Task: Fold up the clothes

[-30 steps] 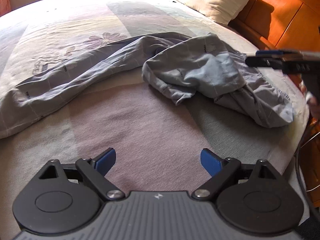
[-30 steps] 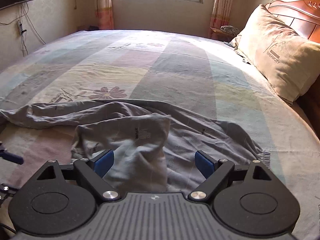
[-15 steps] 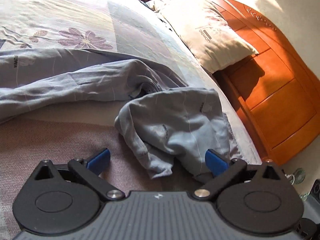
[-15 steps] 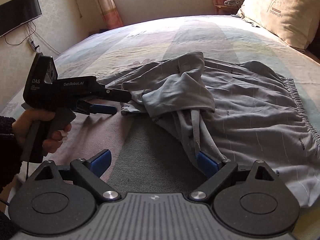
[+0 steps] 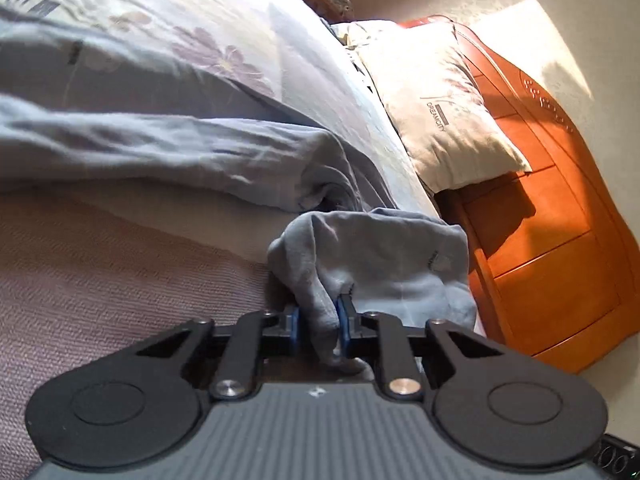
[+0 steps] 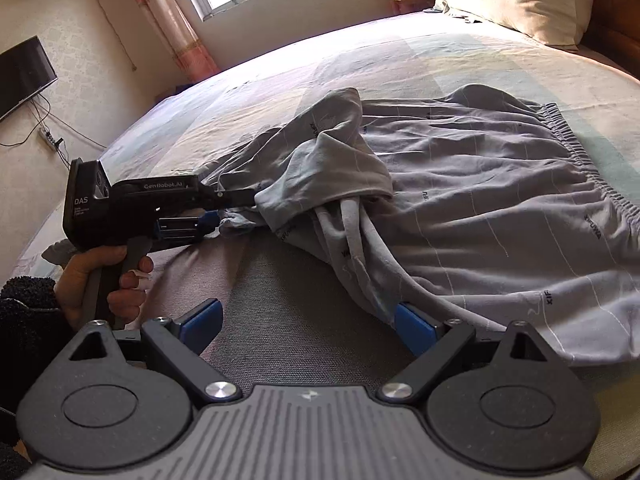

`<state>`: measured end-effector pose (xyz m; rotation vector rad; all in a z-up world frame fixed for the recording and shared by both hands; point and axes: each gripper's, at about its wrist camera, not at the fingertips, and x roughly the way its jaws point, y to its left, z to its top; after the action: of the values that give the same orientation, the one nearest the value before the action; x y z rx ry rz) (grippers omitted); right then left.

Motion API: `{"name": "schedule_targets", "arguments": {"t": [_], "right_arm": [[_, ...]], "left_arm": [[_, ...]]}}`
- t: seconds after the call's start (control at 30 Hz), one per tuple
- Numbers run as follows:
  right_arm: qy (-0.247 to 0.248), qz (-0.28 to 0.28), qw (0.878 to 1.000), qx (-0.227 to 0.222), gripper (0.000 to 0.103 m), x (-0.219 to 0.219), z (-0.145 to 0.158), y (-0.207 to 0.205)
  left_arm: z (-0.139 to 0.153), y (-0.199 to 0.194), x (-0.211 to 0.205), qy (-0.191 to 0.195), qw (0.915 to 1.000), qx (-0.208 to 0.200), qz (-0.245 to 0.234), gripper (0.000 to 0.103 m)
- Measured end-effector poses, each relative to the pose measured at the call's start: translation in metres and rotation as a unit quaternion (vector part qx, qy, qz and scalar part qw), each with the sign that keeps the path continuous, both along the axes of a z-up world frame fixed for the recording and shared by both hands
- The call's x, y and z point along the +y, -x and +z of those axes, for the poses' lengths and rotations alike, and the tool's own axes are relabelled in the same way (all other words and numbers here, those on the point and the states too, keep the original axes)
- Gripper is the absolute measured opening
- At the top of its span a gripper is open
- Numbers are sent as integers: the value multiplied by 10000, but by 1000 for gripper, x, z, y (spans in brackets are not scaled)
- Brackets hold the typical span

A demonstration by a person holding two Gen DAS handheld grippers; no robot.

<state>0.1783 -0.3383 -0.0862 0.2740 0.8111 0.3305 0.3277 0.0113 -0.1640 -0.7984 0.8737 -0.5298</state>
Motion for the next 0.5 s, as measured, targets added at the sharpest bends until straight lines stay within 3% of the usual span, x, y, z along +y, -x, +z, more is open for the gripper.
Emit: {"name": "schedule_targets", "arguments": {"t": [0.1, 0.27, 0.33, 0.5], "right_arm": [[137, -72, 9999, -37, 95, -4, 0, 2], [105, -164, 9998, 33, 95, -9, -4, 4], [106, -138, 9998, 14, 95, -7, -3, 6], [158, -140, 9997, -88, 95, -7, 3, 10]], "left_arm": [[1, 12, -2, -125, 9997, -140, -143, 20], [1, 6, -9, -165, 9998, -103, 26, 19], [8, 8, -10, -290, 9996, -18, -32, 13], [33, 30, 2, -567, 9979, -85, -285, 13]]}}
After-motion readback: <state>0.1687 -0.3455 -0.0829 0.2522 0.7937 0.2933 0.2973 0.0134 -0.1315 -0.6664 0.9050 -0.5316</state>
